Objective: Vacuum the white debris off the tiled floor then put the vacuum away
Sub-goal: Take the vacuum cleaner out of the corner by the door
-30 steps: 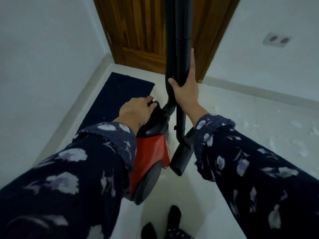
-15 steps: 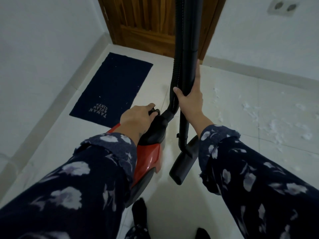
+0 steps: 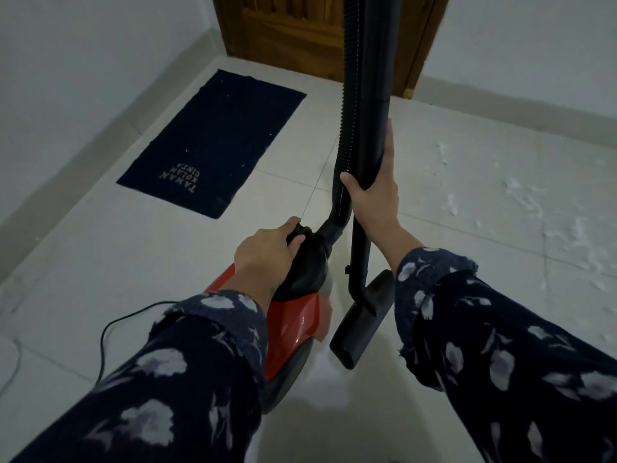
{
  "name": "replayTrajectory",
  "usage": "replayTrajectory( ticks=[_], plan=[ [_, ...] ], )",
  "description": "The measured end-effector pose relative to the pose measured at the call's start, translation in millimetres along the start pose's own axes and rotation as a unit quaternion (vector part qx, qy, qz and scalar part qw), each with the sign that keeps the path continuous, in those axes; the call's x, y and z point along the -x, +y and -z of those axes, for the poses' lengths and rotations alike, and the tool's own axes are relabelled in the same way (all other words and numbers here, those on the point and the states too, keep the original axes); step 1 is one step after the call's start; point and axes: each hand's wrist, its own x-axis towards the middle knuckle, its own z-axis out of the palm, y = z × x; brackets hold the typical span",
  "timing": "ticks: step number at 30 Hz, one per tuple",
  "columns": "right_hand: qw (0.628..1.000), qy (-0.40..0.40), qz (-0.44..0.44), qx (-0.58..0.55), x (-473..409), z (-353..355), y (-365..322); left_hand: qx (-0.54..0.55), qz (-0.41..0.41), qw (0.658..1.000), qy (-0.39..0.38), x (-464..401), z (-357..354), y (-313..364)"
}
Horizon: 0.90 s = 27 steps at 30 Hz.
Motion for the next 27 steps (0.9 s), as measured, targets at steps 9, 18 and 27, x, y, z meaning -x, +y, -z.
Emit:
replayTrajectory(
  ticks=[9,18,27],
  plan=[
    [0.998,0.006,0.056,0.006,25.7,-73.0,82.4,-0.032,-0.008,0.998,0.048,-28.9,-96.2,-57.9],
    [0.991,0.074,0.098,0.048,26.2,-98.0,132.7,-0.074,-0.103,0.990,0.061,-81.2,-130.5,-63.2],
    [0.994,0.085,0.065,0.021,6.5,-117.5,156.2,-0.066,-0.197,0.976,0.069,-123.4,-141.9,-79.7]
  ],
)
